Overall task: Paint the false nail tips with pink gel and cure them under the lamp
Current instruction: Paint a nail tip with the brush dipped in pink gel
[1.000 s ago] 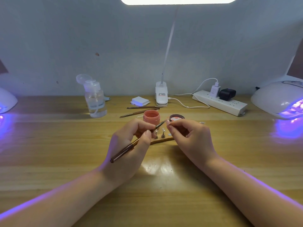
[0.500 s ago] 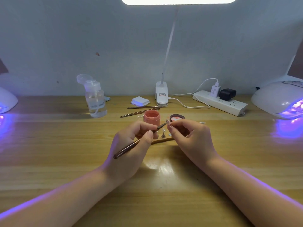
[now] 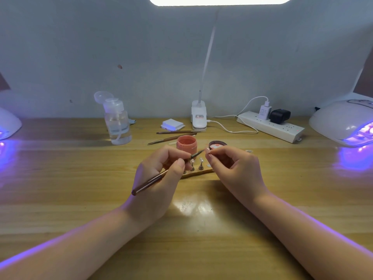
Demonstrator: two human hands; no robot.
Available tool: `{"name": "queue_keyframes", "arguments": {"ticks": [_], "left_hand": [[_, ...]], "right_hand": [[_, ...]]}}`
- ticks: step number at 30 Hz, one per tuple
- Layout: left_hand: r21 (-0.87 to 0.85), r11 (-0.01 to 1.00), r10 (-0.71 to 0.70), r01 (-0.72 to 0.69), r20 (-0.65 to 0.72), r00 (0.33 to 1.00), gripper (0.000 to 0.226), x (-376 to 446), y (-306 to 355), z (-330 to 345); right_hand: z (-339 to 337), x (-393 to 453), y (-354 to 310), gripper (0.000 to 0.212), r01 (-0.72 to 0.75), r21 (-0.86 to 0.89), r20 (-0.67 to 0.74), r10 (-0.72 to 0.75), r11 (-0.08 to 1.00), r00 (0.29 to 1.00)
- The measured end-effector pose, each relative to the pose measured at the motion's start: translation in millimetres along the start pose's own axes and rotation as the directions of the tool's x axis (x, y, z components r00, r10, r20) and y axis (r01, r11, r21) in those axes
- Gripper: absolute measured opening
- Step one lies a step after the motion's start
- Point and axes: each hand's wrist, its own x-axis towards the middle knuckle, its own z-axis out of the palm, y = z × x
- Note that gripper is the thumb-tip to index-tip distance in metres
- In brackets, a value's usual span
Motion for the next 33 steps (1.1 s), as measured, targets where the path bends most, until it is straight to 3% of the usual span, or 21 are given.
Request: {"name": "queue_keyframes", "arguments": {"ticks": [15, 19, 33], "left_hand": [[0.029, 0.999, -0.025, 0.024, 0.032, 0.999, 0.015, 0.2, 0.3, 0.4], [-0.036, 0.998, -0.047, 0.047, -0.017, 0.999, 0.015, 0.5, -0.6, 1.8], [-0.092, 0.994, -0.059, 0.062, 0.032, 0.998, 0.015, 0.3, -0.2, 1.2]], "right_hand": [[0.6, 0.4, -1.1, 0.007, 0.005, -0.009, -0.002, -0.005, 1.0, 1.0], [0.4, 0.2, -0.7, 0.008, -0.004, 0.005, -0.003, 0.004, 1.0, 1.0], [-0.6, 0.2, -0.8, 0.009, -0.01, 0.015, 0.015, 0.009, 1.0, 1.0]]}}
